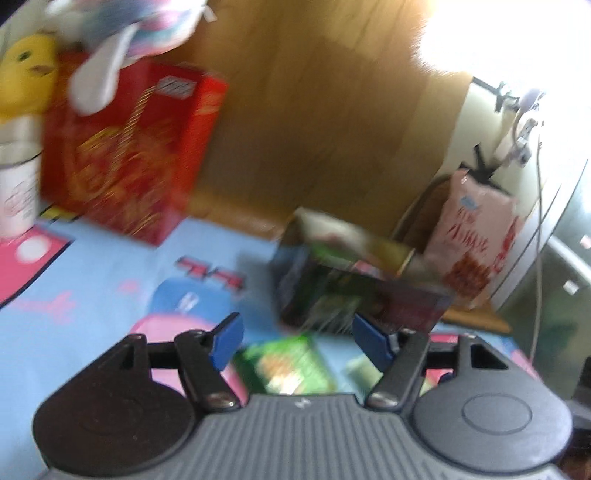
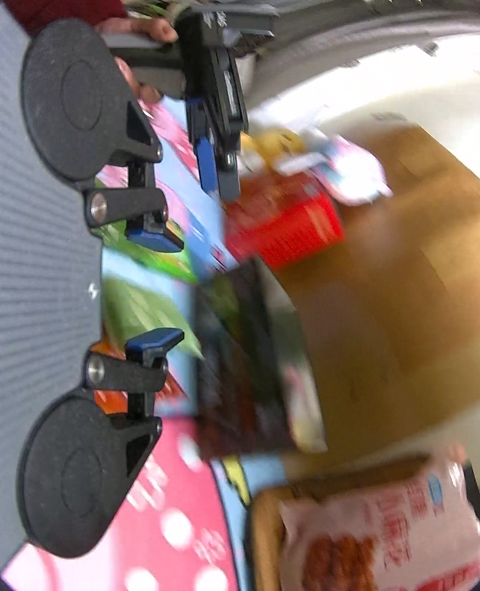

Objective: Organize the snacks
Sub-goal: 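Withdraw the left gripper from the box over the remaining snacks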

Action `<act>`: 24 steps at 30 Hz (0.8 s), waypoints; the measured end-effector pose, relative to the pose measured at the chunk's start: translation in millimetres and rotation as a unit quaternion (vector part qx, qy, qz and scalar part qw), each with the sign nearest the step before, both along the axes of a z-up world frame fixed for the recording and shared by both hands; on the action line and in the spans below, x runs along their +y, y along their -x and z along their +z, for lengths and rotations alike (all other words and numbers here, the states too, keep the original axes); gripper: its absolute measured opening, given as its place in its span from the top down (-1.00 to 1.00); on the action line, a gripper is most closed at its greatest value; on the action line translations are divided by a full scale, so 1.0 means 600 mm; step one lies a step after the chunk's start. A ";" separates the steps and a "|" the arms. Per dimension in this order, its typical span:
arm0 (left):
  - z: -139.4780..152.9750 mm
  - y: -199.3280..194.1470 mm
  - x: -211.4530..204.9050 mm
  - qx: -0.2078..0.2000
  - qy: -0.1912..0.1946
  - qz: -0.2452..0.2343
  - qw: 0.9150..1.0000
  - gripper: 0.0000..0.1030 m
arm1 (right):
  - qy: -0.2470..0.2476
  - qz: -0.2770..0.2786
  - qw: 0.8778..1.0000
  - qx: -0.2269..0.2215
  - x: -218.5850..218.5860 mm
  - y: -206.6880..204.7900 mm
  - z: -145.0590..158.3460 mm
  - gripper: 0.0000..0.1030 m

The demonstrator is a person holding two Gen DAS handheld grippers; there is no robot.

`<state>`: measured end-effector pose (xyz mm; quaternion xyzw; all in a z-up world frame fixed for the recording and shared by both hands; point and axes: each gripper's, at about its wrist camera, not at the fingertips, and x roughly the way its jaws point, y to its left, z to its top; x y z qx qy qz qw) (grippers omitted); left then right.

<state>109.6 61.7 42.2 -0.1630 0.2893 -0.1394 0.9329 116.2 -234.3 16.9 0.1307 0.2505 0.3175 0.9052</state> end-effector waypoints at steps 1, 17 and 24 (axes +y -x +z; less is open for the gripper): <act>-0.008 0.011 0.005 0.001 -0.009 0.008 1.000 -0.30 | 0.012 0.013 1.000 -0.001 0.018 0.012 -0.001 0.07; -0.061 0.036 0.043 0.005 0.000 0.038 0.999 -0.33 | 0.073 0.005 0.997 0.001 0.117 0.044 -0.036 0.04; -0.062 0.039 0.046 0.001 0.010 0.035 0.999 -0.34 | 0.073 -0.005 0.997 0.005 0.117 0.041 -0.040 0.03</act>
